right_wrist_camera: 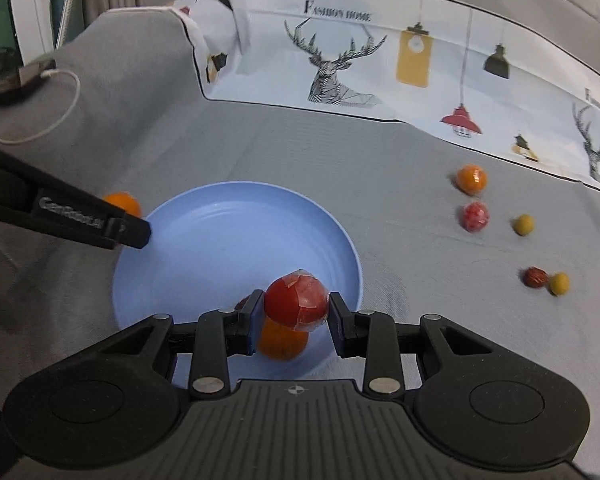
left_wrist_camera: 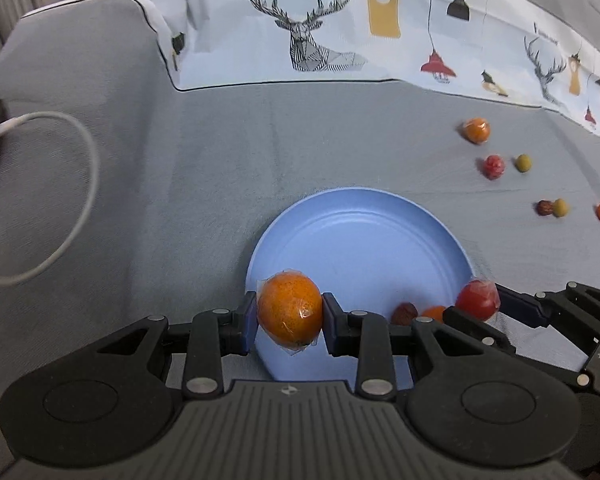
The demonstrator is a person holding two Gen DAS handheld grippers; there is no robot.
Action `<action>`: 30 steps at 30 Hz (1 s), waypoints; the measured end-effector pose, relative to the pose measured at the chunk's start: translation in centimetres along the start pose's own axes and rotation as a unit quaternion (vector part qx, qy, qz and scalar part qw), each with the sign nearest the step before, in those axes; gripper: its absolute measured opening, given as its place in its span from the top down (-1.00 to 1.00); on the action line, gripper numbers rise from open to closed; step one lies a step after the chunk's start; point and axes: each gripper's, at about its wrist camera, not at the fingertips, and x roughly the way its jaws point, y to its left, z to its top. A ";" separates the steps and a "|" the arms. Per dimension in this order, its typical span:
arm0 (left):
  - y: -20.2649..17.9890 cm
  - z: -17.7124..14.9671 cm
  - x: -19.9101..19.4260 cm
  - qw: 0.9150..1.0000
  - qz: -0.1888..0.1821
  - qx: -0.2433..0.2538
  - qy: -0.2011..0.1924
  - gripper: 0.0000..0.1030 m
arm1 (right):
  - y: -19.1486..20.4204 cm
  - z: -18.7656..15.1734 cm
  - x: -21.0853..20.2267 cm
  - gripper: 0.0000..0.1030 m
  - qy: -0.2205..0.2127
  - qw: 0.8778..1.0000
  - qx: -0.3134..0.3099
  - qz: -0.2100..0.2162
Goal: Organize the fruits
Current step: 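Move both fruits over the blue plate and release them onto it, then withdraw both tools from the plate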
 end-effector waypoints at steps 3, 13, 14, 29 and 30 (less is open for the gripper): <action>0.0 1.0 1.0 1.000 0.001 0.005 0.010 -0.40 | 0.1 0.8 1.4 0.16 0.001 1.000 -0.015 0.009; 1.3 -2.0 -5.1 0.999 0.032 -0.021 -0.017 -0.99 | -1.2 -0.4 -4.1 -0.83 0.006 1.000 -0.005 0.017; 1.3 -2.9 -5.9 0.999 0.033 -0.021 -0.012 -0.99 | -1.2 -1.0 -5.1 -0.85 0.012 1.000 0.002 0.021; -0.1 -9.4 -17.0 0.996 0.042 -0.022 -0.072 -0.99 | 2.2 -5.3 -18.4 -0.98 -0.087 0.996 -0.030 -0.009; -0.4 -9.7 -17.8 0.996 0.042 -0.019 -0.082 -0.99 | 2.5 -5.6 -19.1 -0.98 -0.096 0.995 -0.036 -0.012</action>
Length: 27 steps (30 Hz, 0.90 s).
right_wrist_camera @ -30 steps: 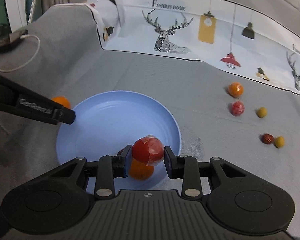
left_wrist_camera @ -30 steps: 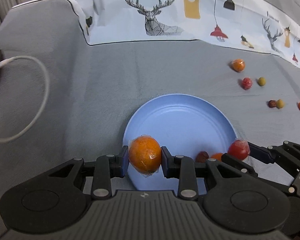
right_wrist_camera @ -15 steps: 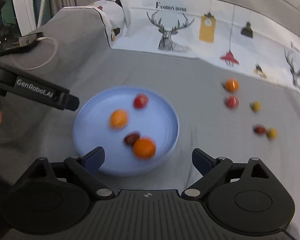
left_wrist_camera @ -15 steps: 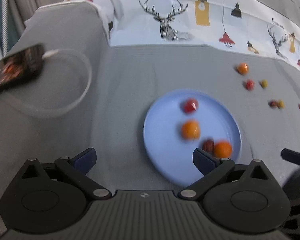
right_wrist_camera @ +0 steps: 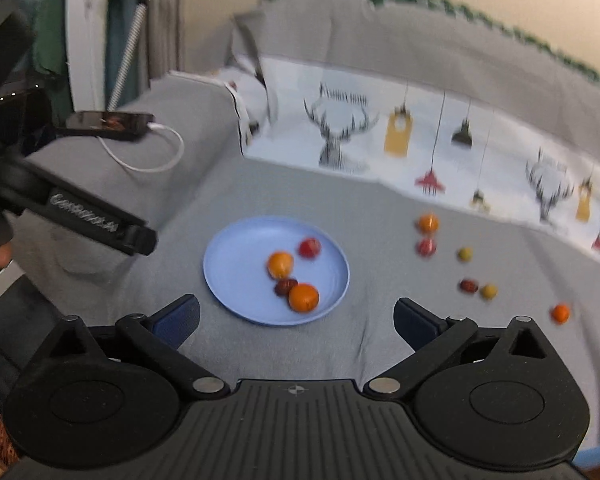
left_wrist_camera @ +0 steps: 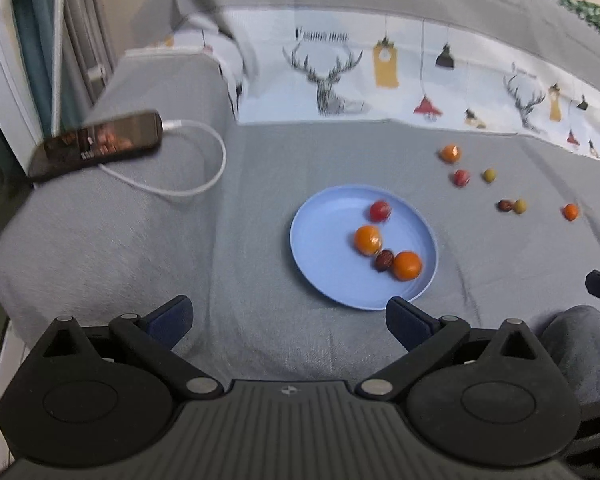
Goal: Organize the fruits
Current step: 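Withdraw both tools from the plate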
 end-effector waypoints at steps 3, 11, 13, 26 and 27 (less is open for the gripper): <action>-0.7 -0.7 -2.0 1.000 0.001 0.010 -0.021 -0.99 | 0.5 -0.5 -1.6 -0.99 -0.015 1.000 -0.003 -0.002; -1.2 -1.6 -5.2 0.999 0.002 0.003 -0.054 -0.99 | 0.6 -0.7 -4.5 -0.98 -0.048 0.999 -0.002 -0.007; -1.3 -1.8 -5.8 0.998 0.004 0.005 -0.061 -0.99 | 0.6 -0.8 -5.0 -0.99 -0.054 0.999 -0.002 -0.008; -1.7 -2.2 -6.6 0.998 0.011 0.013 -0.067 -0.99 | 0.6 -1.1 -5.8 -0.99 -0.066 0.998 0.003 -0.009; -1.7 -2.2 -6.4 0.998 0.011 0.014 -0.066 -0.99 | 0.6 -1.1 -5.7 -0.99 -0.065 0.998 0.004 -0.009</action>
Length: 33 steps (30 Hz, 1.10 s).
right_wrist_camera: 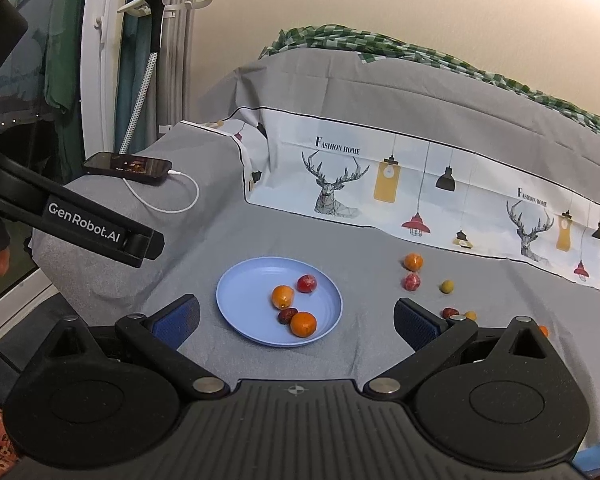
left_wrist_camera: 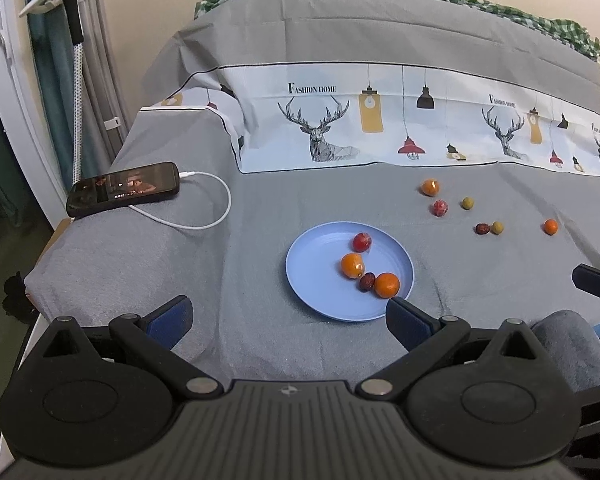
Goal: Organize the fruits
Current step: 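Withdraw both tools from the plate, then grasp a red fruit with the left tool while the right tool grasps a yellow fruit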
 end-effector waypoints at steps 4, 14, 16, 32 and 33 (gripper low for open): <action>-0.1 0.1 0.2 1.000 0.000 0.003 0.001 -0.99 | -0.2 0.0 0.2 -0.99 0.002 1.000 0.003 0.001; -0.2 -0.3 2.1 1.000 0.006 0.007 0.028 -0.99 | -1.0 -0.5 1.8 -0.99 0.025 0.999 0.032 0.010; -0.3 -0.2 2.9 0.999 0.006 0.007 0.038 -0.99 | -1.4 -0.6 2.5 -0.99 0.033 0.999 0.041 0.011; -6.4 5.6 12.6 0.995 -0.030 0.036 0.090 -0.99 | -10.6 -2.8 10.9 -0.99 0.070 0.973 0.175 -0.136; -7.2 6.4 13.7 0.994 -0.042 0.033 0.093 -0.99 | -11.8 -3.0 11.8 -0.99 0.075 0.968 0.182 -0.156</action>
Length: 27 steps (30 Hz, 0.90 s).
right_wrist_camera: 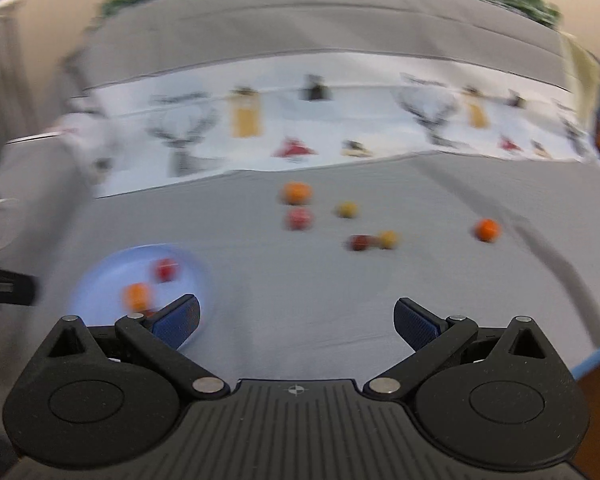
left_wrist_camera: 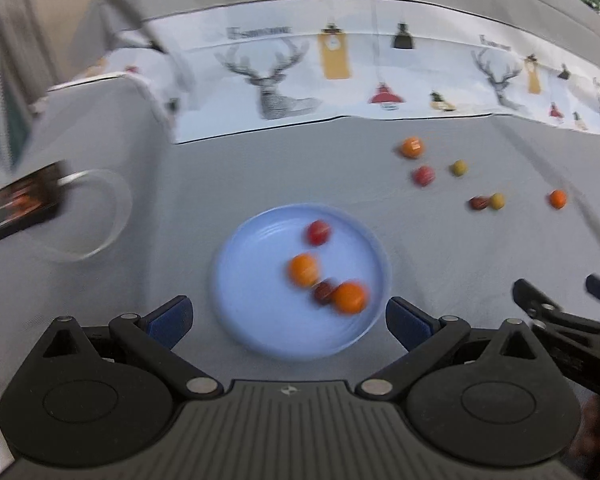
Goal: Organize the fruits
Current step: 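Grasp a red fruit with the left tool while the right tool grasps a yellow fruit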
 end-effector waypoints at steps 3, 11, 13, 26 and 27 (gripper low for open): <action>-2.7 3.6 3.5 1.000 -0.025 0.001 -0.017 -0.99 | -2.7 1.0 5.1 -0.99 0.006 0.999 0.014 -0.051; -11.8 11.7 17.1 0.996 -0.077 0.047 -0.021 -0.99 | -9.6 3.0 19.4 -0.98 0.040 0.986 0.048 -0.156; -13.4 12.3 20.3 0.995 -0.082 0.057 -0.013 -0.99 | -10.3 3.1 22.2 -0.98 0.055 0.986 0.039 -0.150; -16.0 13.0 30.6 0.990 -0.099 0.103 0.010 -0.97 | -10.5 2.4 26.7 -0.98 0.026 0.993 0.018 -0.118; -16.0 12.9 30.2 0.990 -0.099 0.105 0.003 -0.67 | -10.5 2.4 26.6 -0.97 0.026 0.993 0.018 -0.118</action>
